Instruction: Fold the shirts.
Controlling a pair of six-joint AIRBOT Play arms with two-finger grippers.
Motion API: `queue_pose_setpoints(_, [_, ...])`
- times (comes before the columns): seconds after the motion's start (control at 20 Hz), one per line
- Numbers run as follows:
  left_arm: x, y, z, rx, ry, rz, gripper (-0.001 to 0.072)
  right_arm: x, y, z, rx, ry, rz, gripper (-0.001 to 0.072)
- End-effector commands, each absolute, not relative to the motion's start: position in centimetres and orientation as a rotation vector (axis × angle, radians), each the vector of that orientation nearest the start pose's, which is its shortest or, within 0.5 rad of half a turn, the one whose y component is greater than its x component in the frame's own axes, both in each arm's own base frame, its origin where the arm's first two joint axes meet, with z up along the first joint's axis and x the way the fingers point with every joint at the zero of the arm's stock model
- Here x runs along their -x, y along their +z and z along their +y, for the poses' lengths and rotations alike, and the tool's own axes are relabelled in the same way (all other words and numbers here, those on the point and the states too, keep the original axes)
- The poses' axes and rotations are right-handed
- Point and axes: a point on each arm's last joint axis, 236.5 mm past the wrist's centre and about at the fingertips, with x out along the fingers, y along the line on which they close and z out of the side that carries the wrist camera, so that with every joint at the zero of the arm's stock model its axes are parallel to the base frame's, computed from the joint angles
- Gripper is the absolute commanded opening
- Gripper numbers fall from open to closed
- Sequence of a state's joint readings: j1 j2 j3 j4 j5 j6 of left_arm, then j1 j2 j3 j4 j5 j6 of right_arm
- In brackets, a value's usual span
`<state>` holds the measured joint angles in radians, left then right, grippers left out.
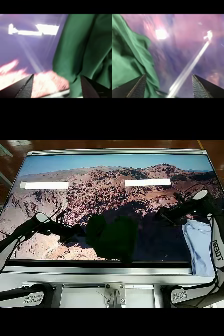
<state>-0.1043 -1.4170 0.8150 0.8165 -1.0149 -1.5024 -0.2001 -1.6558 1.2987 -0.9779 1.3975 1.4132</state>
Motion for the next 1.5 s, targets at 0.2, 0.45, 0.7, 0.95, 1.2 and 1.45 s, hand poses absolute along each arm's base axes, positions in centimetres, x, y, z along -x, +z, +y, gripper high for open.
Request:
queue_pose_setpoints(0.2, [-33.0,-11.9,-20.3,0.773,-0.328,1.571,0.0599,-40.4,-9.2,11.0,-0.641,0.363,1.574,0.0686])
queue_pose_setpoints(0.45, [-34.1,-11.1,-20.9,0.721,-0.394,1.53,0.0045,-41.2,-9.7,12.2,-0.657,0.336,1.552,0.0687])
queue_pose_setpoints(0.7, [-34.1,-10.8,-20.9,0.703,-0.415,1.518,0.0037,-40.0,-11.3,16.4,-0.651,0.396,1.613,0.0686])
queue_pose_setpoints(0.95, [-34.8,-8.9,-20.9,0.655,-0.465,1.45,0.0036,-40.4,-10.6,17.8,-0.644,0.429,1.591,0.0064])
queue_pose_setpoints(1.2, [-37.6,-0.9,-15.5,0.473,-0.403,1.218,0.0034,-42.0,-2.4,14.2,-0.451,0.503,1.358,0.0063])
queue_pose_setpoints(1.45, [-39.5,25.5,-9.2,0.313,-0.37,0.548,0.0034,-44.1,20.0,10.4,-0.217,0.509,0.746,0.0063])
